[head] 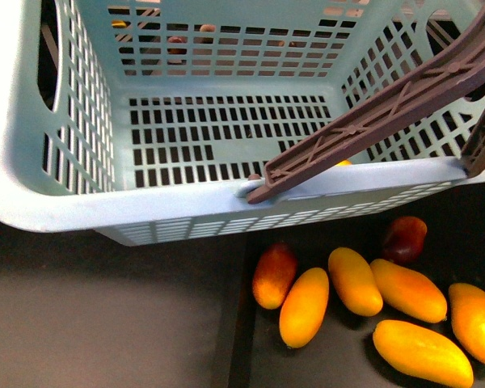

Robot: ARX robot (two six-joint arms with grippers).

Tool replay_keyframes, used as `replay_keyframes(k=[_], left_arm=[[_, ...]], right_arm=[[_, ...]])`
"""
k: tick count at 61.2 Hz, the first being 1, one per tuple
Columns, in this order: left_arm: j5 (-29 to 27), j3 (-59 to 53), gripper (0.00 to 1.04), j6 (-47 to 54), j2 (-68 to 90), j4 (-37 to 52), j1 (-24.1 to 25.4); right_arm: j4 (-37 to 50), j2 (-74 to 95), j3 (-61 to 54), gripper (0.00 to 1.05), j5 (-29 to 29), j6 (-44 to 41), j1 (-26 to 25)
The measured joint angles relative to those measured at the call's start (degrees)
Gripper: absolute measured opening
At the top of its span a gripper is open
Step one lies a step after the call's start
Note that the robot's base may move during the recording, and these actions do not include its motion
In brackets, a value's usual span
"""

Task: Pick lemon and mango into basket

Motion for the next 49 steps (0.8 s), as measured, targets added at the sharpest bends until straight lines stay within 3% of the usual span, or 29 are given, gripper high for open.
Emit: replay_keyframes(k=[2,5,10,19,28,37,49], left_arm=[[0.0,0.0,0.04,0.7,0.0,0.0,-0.2],[0.3,0.0,0.04,0.7,0.0,0.0,-0.4],[1.0,0.0,0.04,0.1,0.0,0.0,-0.6],[1.9,0.0,0.04,0.0,0.0,0.0,-1.1],[2.1,0.0,0.04,-0.5,0.0,0.0,-1.4],[1.1,0.0,0.04,-0.3,0.0,0.0,-1.2],[1.5,0.0,0.04,-0.3,0.0,0.0,-1.1]], right_arm=[[-2.4,-0.7,0.5,0.96,2.1,1.0,0.3],[-15.2,-2.3,4.2,0.96,8.2,6.2,0.2],[-23.6,-0.9,8.3,0.96,8.8,11.3,-3.0],[-22.1,11.0,14.8,0.96,-2.7,13.7,-15.7],[-22.0,27.0,21.0,0.96,-14.2,8.8,-27.1],[-21.7,39.5,23.1,0.96,-18.7,1.8,-31.3],[-19.5,53.6,24.1,0.96,-18.4,-6.5,-32.0]])
